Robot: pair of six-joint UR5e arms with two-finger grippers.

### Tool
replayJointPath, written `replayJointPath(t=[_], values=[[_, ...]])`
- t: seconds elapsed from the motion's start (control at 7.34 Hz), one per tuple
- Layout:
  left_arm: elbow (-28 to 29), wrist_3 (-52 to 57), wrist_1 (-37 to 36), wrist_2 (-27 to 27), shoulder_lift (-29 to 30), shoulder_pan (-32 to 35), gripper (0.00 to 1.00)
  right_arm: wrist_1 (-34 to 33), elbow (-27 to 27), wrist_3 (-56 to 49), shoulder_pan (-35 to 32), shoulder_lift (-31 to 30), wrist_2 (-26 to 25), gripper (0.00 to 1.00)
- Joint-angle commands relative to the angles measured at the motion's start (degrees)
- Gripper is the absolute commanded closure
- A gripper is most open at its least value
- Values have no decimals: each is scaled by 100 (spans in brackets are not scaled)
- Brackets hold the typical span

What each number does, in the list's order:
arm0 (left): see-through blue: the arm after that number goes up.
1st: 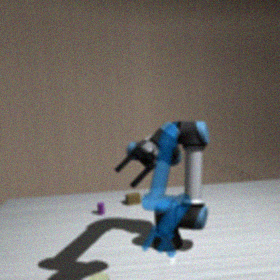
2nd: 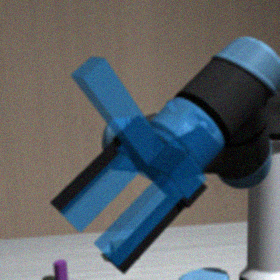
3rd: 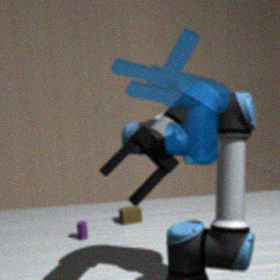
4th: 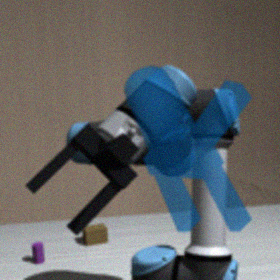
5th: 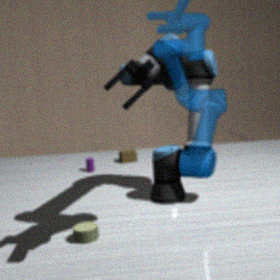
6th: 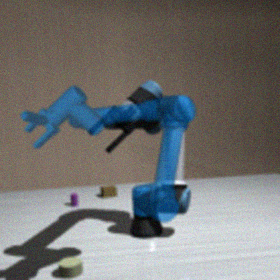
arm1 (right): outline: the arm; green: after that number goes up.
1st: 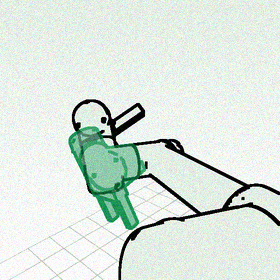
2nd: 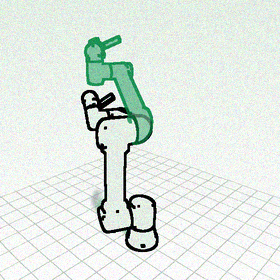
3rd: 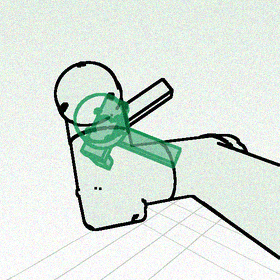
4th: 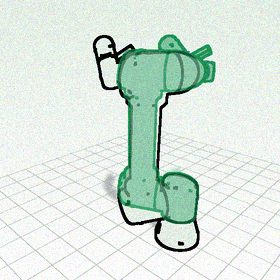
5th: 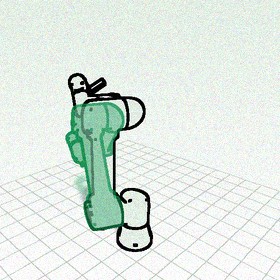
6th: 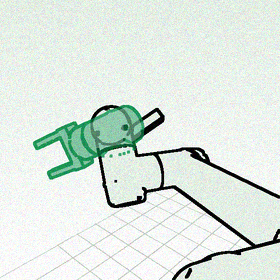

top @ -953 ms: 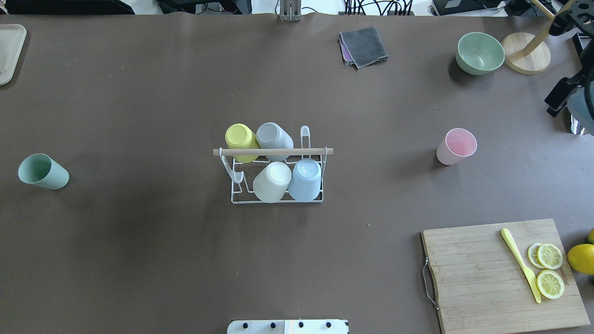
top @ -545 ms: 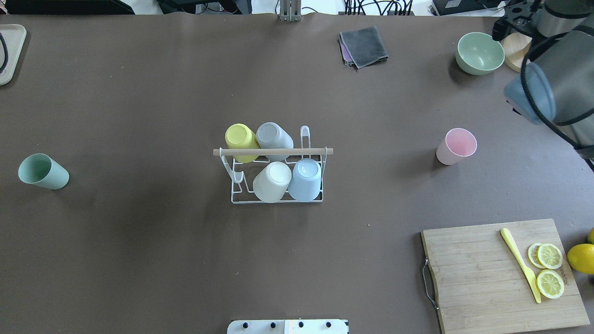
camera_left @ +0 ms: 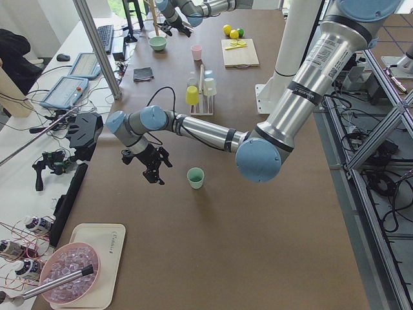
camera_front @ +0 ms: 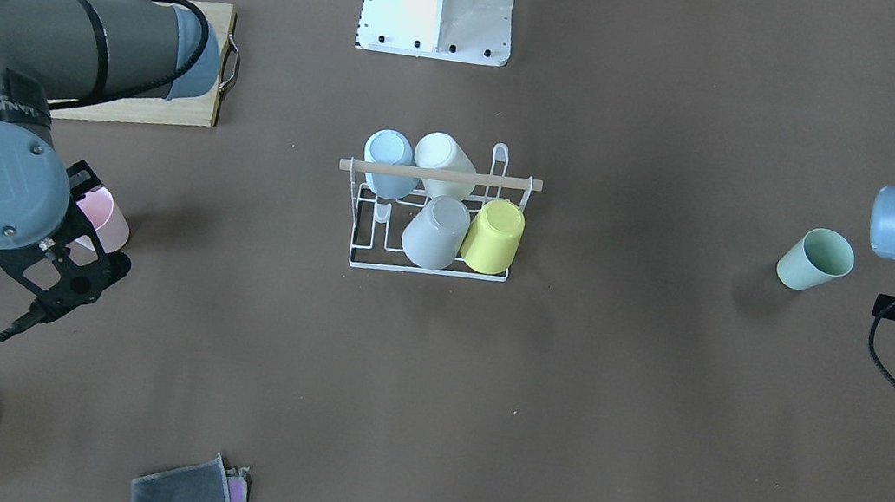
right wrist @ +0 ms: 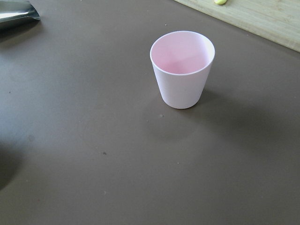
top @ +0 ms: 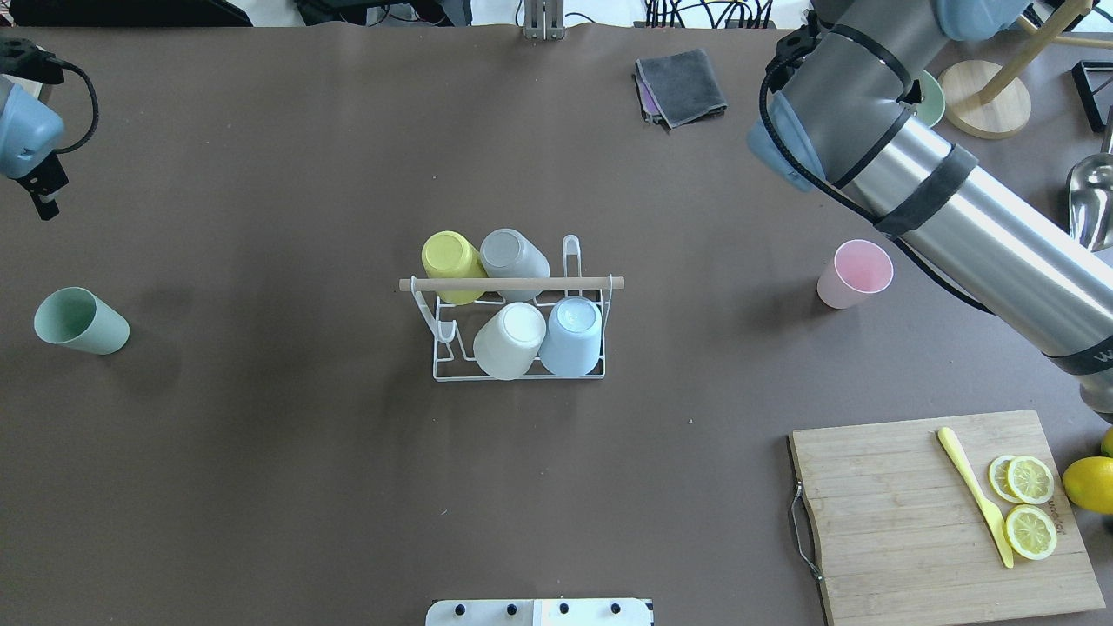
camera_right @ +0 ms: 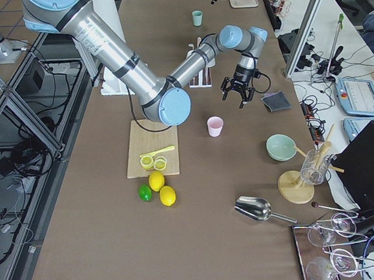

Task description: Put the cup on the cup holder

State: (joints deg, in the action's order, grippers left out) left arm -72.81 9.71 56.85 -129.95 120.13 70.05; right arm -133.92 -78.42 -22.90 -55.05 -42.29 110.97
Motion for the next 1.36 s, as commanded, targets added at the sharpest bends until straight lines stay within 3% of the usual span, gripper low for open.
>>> replayJointPath(t=[0.0,0.41,1.23], values=[[188,-13,-112,-179,28,-254,3,-37,694,-267,493,361,-485,0],[696,-30,-279,-399,291,-351,3,-160,1098,-390,995,484,-866,0],[1093,-30,-280,-549,292,-782,3,-196,1759,-452,1611,564,-1595,0]])
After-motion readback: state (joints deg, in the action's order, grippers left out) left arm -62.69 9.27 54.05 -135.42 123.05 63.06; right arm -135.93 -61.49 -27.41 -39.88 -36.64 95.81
